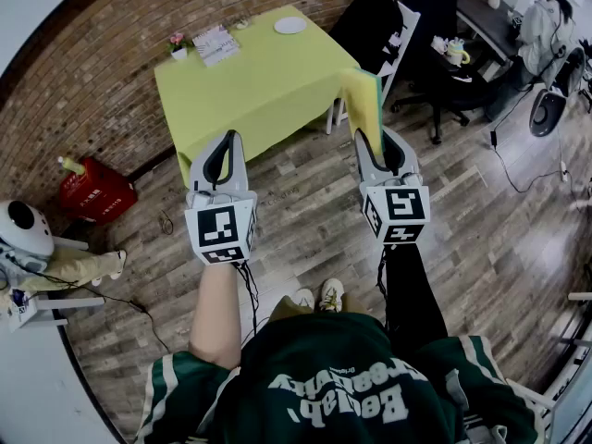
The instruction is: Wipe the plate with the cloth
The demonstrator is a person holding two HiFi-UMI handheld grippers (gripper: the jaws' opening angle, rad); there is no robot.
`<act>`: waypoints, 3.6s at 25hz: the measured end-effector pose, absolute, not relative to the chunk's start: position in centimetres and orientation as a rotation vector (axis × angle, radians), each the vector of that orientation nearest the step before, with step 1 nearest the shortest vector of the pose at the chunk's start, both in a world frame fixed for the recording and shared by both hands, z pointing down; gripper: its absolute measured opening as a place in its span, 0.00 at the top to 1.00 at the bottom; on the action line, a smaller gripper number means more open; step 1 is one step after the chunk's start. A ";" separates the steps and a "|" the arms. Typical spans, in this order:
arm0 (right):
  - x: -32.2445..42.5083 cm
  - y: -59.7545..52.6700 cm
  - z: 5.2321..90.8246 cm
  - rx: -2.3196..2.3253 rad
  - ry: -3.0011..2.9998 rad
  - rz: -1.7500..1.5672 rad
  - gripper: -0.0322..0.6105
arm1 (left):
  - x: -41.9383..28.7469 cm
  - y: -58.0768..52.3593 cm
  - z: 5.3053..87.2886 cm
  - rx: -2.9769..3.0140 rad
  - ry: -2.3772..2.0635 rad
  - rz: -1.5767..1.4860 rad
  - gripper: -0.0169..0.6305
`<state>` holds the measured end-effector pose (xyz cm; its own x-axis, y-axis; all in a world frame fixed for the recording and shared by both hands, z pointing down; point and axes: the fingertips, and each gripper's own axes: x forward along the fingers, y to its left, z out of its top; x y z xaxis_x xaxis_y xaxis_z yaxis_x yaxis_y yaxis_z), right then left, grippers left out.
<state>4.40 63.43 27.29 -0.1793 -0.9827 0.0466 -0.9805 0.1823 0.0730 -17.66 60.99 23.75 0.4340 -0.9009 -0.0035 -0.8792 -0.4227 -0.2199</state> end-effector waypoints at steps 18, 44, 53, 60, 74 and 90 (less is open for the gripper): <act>-0.5 65.3 27.2 2.051 -2.282 -0.028 0.74 | -22.7 61.1 23.2 -2.560 1.457 -0.095 0.96; 6.2 40.6 28.5 2.025 -2.341 0.032 0.74 | -15.8 38.8 23.9 -2.524 1.512 -0.151 0.96; 8.8 33.0 29.4 1.987 -2.371 0.062 0.74 | -12.8 31.1 24.2 -2.512 1.554 -0.171 0.96; 10.7 29.5 29.1 1.970 -2.409 0.068 0.74 | -9.8 27.9 24.2 -2.513 1.543 -0.189 0.96; 10.9 24.3 28.9 1.951 -2.436 0.040 0.74 | -8.9 22.9 23.6 -2.469 1.530 -0.210 0.96; 9.3 8.6 28.8 1.920 -2.418 0.016 0.74 | -9.7 7.1 23.6 -2.512 1.489 -0.112 0.96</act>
<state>9.26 8.62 28.82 -0.2261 -0.9729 0.0485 -0.9735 0.2275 0.0256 -9.72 7.14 23.64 0.4840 -0.8739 -0.0461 -0.8572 -0.4629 -0.2257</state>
